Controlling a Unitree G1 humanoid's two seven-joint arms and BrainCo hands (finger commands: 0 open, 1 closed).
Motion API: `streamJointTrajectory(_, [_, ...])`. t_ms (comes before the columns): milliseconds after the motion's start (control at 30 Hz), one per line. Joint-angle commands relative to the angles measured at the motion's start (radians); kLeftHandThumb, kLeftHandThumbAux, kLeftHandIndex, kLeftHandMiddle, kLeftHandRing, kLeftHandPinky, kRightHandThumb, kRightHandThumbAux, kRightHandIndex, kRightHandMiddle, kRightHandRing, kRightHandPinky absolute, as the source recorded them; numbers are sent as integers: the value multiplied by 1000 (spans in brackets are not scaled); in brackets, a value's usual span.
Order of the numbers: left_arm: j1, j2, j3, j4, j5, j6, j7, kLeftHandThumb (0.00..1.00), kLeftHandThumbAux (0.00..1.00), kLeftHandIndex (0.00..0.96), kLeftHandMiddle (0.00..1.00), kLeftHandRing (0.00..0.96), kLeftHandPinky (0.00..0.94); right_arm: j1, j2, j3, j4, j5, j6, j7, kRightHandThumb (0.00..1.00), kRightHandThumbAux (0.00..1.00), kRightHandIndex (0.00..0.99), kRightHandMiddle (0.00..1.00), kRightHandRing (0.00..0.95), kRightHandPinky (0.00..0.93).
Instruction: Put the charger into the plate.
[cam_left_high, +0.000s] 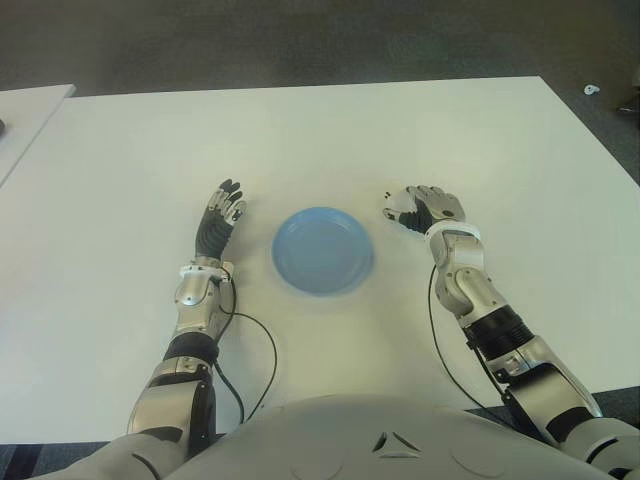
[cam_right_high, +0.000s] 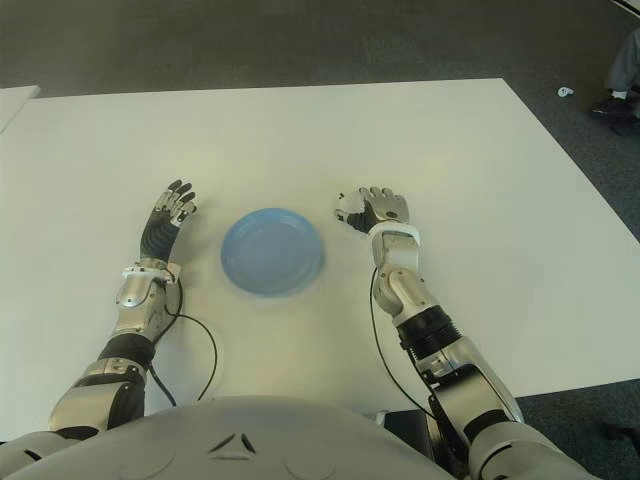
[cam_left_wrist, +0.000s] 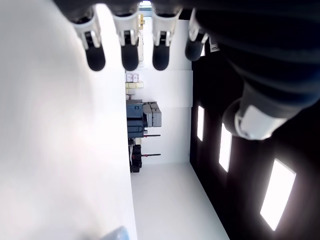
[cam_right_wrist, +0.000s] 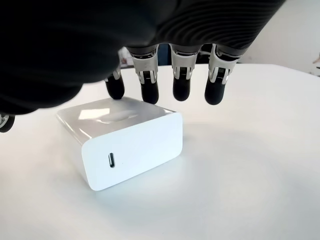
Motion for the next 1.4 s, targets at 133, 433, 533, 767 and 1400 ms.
streamJointTrajectory(133, [116, -29, -11, 69, 1, 75, -20, 0, 514, 37, 103, 105, 131, 18, 15, 8, 55, 30, 6, 1, 331, 121, 0, 0, 0, 0])
streamJointTrajectory(433, [124, -28, -10, 61, -1, 66, -23, 0, 511, 41, 100, 102, 130, 17, 20, 11, 74, 34, 3, -14, 326, 121, 0, 0, 0, 0])
streamJointTrajectory(533, [124, -28, -9, 62, -3, 66, -25, 0, 511, 43, 102, 105, 136, 16, 22, 11, 80, 37, 0, -18, 326, 122, 0, 0, 0, 0])
streamJointTrajectory(767, [126, -28, -7, 61, -5, 66, -30, 0, 514, 43, 103, 105, 133, 16, 23, 11, 87, 44, -6, -27, 328, 123, 0, 0, 0, 0])
streamJointTrajectory(1400, [126, -24, -6, 60, -3, 70, -29, 0, 512, 41, 105, 109, 139, 19, 24, 10, 123, 89, -61, -114, 326, 134, 0, 0, 0, 0])
